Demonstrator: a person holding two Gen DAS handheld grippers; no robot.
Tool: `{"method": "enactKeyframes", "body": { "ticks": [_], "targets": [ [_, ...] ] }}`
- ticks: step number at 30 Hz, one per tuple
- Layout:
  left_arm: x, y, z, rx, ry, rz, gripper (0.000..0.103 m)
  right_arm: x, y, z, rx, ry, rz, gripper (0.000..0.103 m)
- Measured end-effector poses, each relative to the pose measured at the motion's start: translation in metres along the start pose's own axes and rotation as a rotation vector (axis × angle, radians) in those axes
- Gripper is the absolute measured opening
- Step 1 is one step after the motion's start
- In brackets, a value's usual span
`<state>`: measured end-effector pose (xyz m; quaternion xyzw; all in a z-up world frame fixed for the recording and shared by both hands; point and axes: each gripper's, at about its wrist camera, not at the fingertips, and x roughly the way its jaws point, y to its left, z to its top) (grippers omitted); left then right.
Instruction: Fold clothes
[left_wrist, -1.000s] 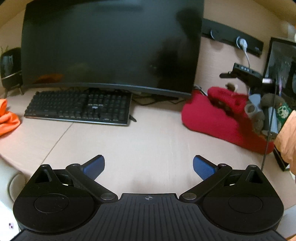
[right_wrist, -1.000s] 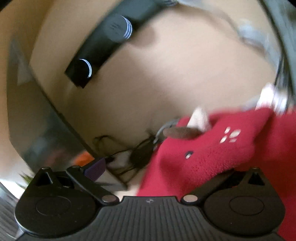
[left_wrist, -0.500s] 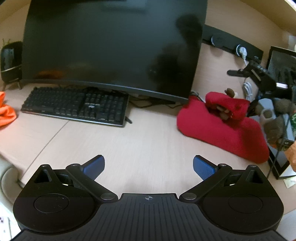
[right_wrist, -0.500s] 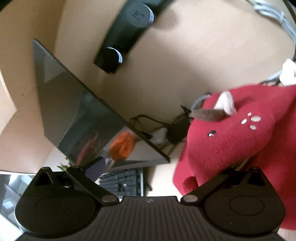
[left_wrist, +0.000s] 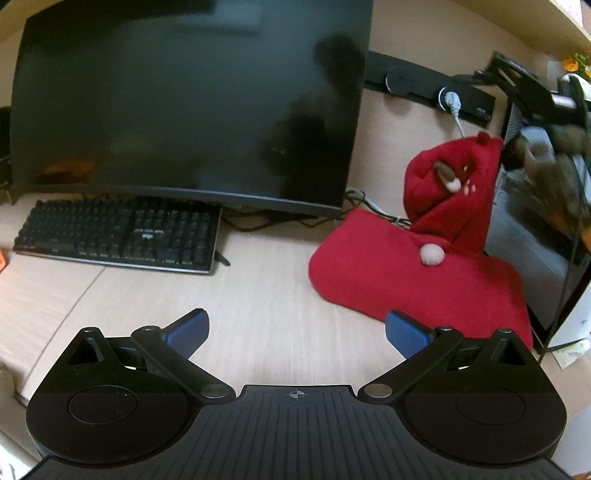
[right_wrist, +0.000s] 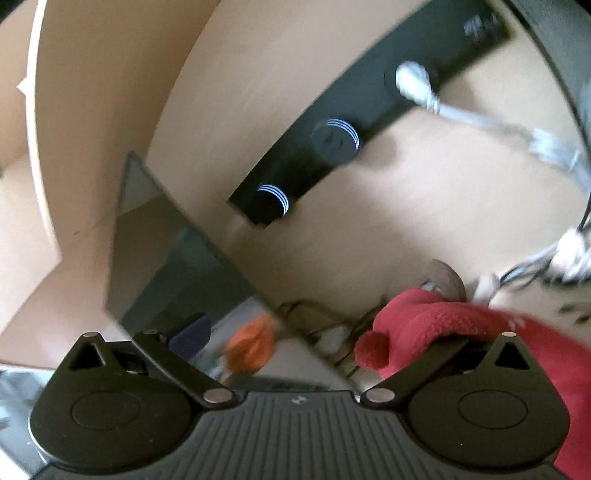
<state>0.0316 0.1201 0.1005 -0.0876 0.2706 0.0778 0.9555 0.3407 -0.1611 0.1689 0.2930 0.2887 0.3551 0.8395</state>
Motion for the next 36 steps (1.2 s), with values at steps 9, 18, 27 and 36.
{"method": "enactKeyframes", "body": {
  "ticks": [9,18,27,36],
  "targets": [
    [-0.017,0.016,0.003,-0.039,-0.104,-0.104,0.103,-0.092,0.099,0.044,-0.197,-0.152,0.135,0.103],
    [-0.047,0.006,0.025,0.033,-0.296,-0.343,0.103,-0.22,0.241,0.006,-0.738,-0.346,0.22,0.103],
    [-0.078,-0.02,0.037,0.114,-0.518,-0.563,0.103,-0.31,0.325,-0.021,-0.976,-0.562,0.255,0.103],
    [-0.058,-0.042,0.036,0.203,-0.443,-0.344,0.103,-0.241,0.287,0.005,-0.85,-0.558,0.131,0.103]
  ]
}}
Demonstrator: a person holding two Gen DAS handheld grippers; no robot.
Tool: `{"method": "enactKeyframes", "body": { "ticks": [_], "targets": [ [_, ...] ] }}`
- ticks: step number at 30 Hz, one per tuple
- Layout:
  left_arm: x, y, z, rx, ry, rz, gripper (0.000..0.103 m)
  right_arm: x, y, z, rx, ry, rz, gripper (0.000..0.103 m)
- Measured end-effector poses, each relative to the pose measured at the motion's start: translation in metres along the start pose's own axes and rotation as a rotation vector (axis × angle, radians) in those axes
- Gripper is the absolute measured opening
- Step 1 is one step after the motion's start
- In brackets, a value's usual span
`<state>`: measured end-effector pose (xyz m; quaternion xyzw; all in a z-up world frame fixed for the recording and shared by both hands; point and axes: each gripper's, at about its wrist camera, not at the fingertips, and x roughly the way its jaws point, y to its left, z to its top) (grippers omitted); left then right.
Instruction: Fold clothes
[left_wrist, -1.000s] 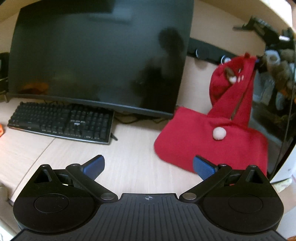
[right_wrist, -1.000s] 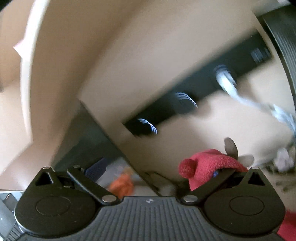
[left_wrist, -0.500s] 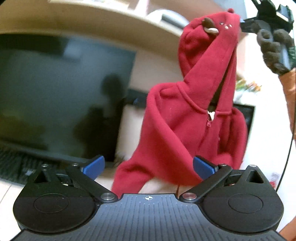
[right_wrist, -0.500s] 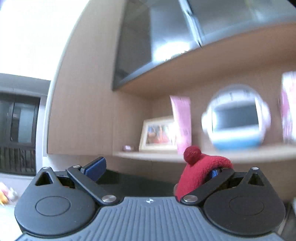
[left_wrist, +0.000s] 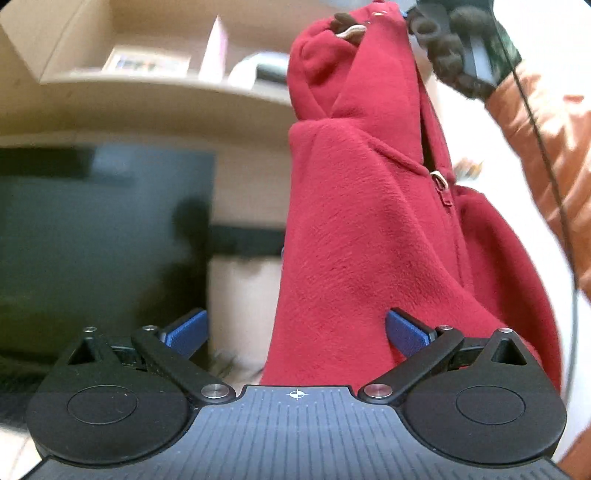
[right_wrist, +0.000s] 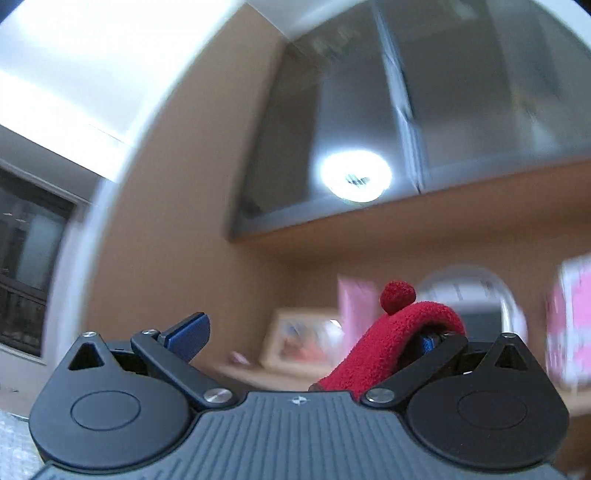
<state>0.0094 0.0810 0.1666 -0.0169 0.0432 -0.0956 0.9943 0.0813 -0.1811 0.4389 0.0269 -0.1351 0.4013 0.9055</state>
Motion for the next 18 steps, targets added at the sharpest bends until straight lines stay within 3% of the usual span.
{"method": "enactKeyframes", "body": {
  "ticks": [4,7,9,12,18],
  "targets": [
    [0.035,0.025,-0.022,-0.062,0.22,0.203,0.103,0.085,-0.055,-0.104,0.074,0.199,-0.279,0.103],
    [0.044,0.048,-0.035,-0.138,0.329,0.255,0.103,0.141,-0.1,-0.207,0.131,0.477,-0.416,0.103],
    [0.044,0.059,-0.043,-0.163,0.367,0.281,0.103,0.15,-0.114,-0.271,0.206,0.635,-0.387,0.103],
    [0.054,0.063,-0.051,-0.156,0.407,0.287,0.103,0.134,-0.102,-0.338,0.232,0.807,-0.291,0.103],
    [0.056,0.055,-0.056,-0.132,0.445,0.248,0.103,0.057,-0.074,-0.372,0.237,0.882,-0.177,0.103]
  ]
}}
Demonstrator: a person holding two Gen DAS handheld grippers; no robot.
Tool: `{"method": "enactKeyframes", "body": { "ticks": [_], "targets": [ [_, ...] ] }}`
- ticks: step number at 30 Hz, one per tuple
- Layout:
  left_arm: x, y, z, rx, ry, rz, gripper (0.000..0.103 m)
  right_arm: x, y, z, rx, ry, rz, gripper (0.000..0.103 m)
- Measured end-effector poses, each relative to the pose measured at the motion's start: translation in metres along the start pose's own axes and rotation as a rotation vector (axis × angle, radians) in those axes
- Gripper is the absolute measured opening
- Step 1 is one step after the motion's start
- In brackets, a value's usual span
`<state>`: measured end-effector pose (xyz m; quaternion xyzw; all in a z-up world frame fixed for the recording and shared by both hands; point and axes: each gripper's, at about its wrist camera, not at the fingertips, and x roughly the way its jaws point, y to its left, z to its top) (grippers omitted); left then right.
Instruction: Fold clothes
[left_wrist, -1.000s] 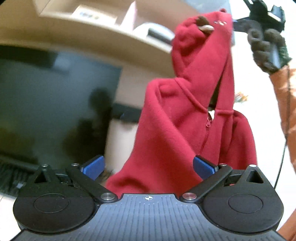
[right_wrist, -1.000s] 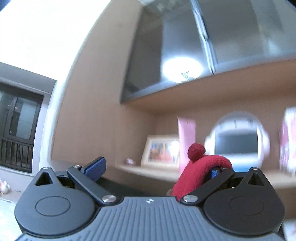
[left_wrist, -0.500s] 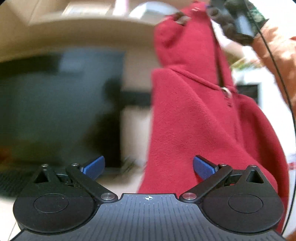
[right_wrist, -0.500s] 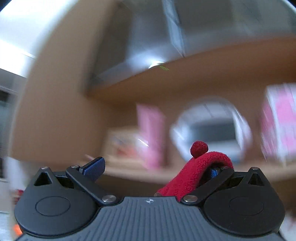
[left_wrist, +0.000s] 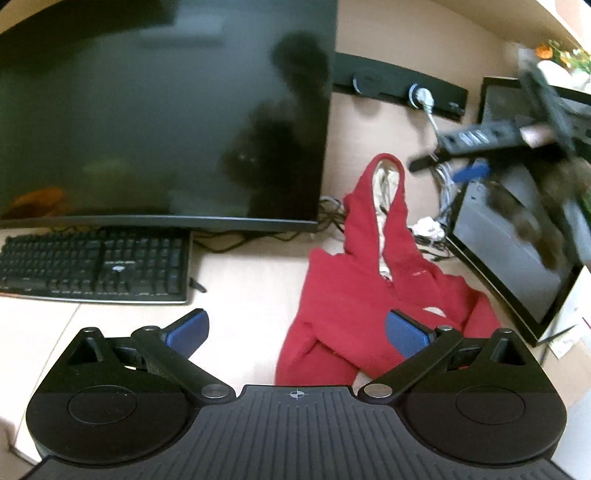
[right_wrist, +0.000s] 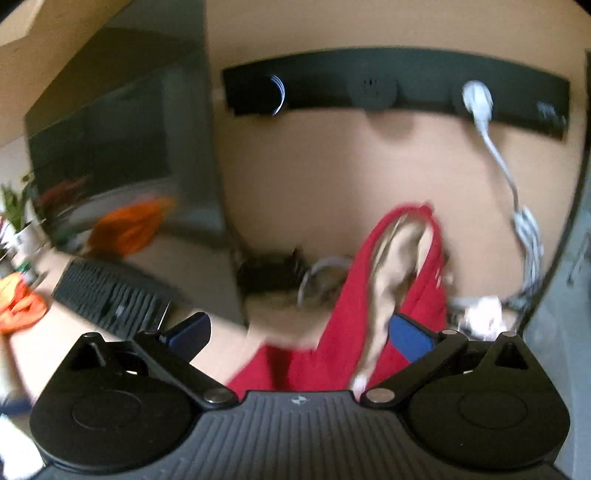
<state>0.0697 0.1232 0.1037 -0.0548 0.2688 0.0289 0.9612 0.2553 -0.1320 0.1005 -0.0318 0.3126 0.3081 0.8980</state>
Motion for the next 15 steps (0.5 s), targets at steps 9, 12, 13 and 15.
{"method": "enactKeyframes", "body": {
  "ticks": [9,12,13,15],
  "targets": [
    [0.012,-0.032,-0.013,0.181,0.007,-0.146,0.103,-0.064,-0.022,-0.121,-0.035,0.027,-0.176,0.103],
    [0.018,-0.052,-0.038,0.338,0.036,-0.243,0.103,-0.086,-0.02,-0.163,0.016,0.031,-0.184,0.103],
    [0.021,-0.06,-0.047,0.383,0.053,-0.266,0.103,-0.09,-0.017,-0.178,0.027,0.035,-0.179,0.103],
    [0.022,-0.075,-0.06,0.47,0.062,-0.295,0.103,-0.094,-0.009,-0.199,0.018,0.019,-0.193,0.103]
  ]
}}
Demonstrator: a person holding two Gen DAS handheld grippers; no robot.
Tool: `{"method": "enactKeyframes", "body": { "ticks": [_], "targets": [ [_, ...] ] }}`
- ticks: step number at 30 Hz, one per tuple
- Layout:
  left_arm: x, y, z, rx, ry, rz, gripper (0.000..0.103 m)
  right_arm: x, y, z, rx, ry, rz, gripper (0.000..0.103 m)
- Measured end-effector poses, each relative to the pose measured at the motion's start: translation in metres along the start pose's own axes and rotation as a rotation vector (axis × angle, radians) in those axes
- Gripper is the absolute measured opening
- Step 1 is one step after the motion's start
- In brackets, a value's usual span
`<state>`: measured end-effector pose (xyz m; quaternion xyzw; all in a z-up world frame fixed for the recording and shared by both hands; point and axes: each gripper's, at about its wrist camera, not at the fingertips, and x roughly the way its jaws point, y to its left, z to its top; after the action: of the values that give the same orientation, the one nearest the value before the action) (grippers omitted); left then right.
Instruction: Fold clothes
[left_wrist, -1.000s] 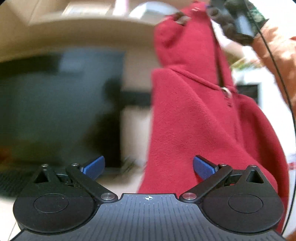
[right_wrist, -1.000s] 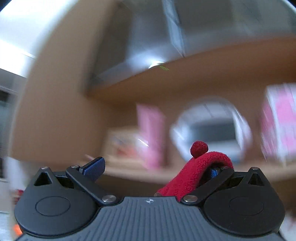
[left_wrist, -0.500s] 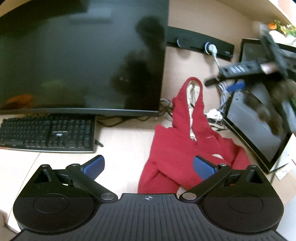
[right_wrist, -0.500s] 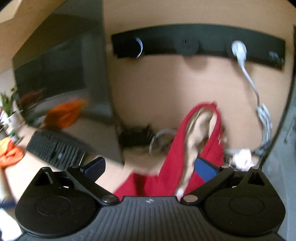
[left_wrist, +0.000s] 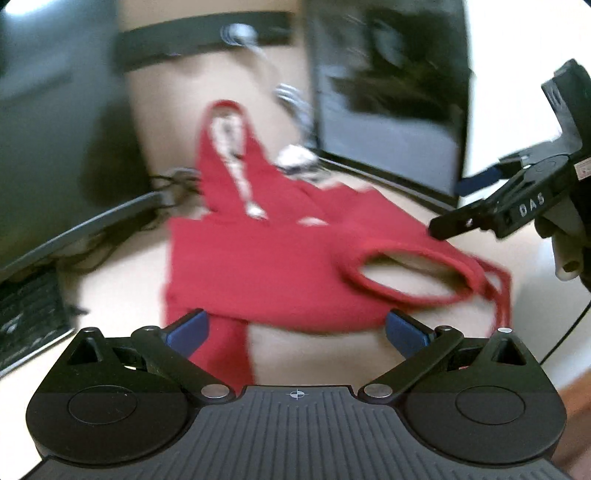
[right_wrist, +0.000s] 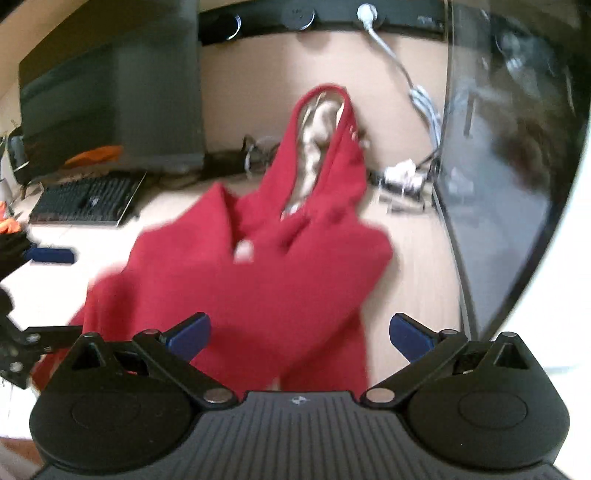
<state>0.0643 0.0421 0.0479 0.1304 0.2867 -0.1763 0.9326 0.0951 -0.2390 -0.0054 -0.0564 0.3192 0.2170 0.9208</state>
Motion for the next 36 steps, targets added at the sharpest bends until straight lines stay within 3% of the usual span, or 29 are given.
{"method": "enactKeyframes", "body": {
  "ticks": [2,5,8,10,13,14,15,18,20,21,23,25,26,28,30,33,34,36],
  "targets": [
    [0.004,-0.018,-0.003,0.087,-0.004,-0.01,0.103,-0.011,0.009,-0.015,-0.016,-0.048,-0.015,0.103],
    [0.006,-0.035,-0.008,0.22,-0.005,0.005,0.103,-0.032,0.018,-0.018,-0.092,-0.114,0.078,0.103],
    [0.013,-0.039,-0.014,0.294,0.025,0.043,0.103,-0.041,0.03,-0.019,-0.187,-0.11,0.16,0.103],
    [0.012,-0.033,-0.017,0.27,0.046,0.052,0.103,-0.036,0.04,-0.02,-0.204,-0.107,0.201,0.102],
    [0.01,-0.026,-0.019,0.237,0.069,0.071,0.103,-0.022,0.058,-0.023,-0.253,-0.112,0.215,0.077],
    [0.009,-0.025,-0.019,0.229,0.073,0.075,0.103,-0.014,0.065,-0.024,-0.286,-0.116,0.18,0.062],
    [0.009,-0.025,-0.017,0.231,0.073,0.078,0.103,-0.008,0.069,-0.024,-0.319,-0.122,0.138,0.058],
    [0.01,-0.027,-0.011,0.253,0.062,0.1,0.103,-0.012,0.054,-0.013,-0.325,-0.227,-0.143,0.058],
    [0.013,-0.028,-0.008,0.258,0.05,0.107,0.103,-0.028,0.02,-0.001,-0.234,-0.31,-0.397,0.059],
    [0.016,-0.029,-0.006,0.259,0.047,0.105,0.103,-0.036,0.003,0.004,-0.18,-0.337,-0.483,0.061],
    [0.026,-0.032,-0.004,0.288,0.043,0.103,0.103,-0.055,-0.023,0.008,-0.082,-0.354,-0.507,0.07],
    [0.038,-0.036,-0.002,0.333,0.034,0.111,0.103,-0.061,-0.03,0.001,-0.035,-0.351,-0.451,0.087],
    [0.045,-0.036,0.0,0.346,0.016,0.151,0.103,-0.063,-0.032,-0.003,-0.015,-0.348,-0.42,0.094],
    [0.058,-0.036,0.005,0.371,-0.02,0.233,0.103,-0.055,-0.028,-0.014,-0.005,-0.311,-0.375,0.095],
    [0.07,-0.019,0.018,0.327,-0.095,0.441,0.103,-0.046,-0.019,-0.023,0.004,-0.27,-0.341,0.095],
    [0.07,0.06,0.039,0.082,-0.148,0.796,0.103,-0.036,-0.006,-0.027,-0.005,-0.233,-0.276,0.097],
    [0.063,0.096,0.04,-0.046,-0.138,0.907,0.103,-0.033,-0.003,-0.028,-0.023,-0.227,-0.258,0.099],
    [0.03,0.167,0.025,-0.325,-0.098,1.022,0.103,-0.027,0.001,-0.029,-0.052,-0.213,-0.243,0.103]
  ]
}}
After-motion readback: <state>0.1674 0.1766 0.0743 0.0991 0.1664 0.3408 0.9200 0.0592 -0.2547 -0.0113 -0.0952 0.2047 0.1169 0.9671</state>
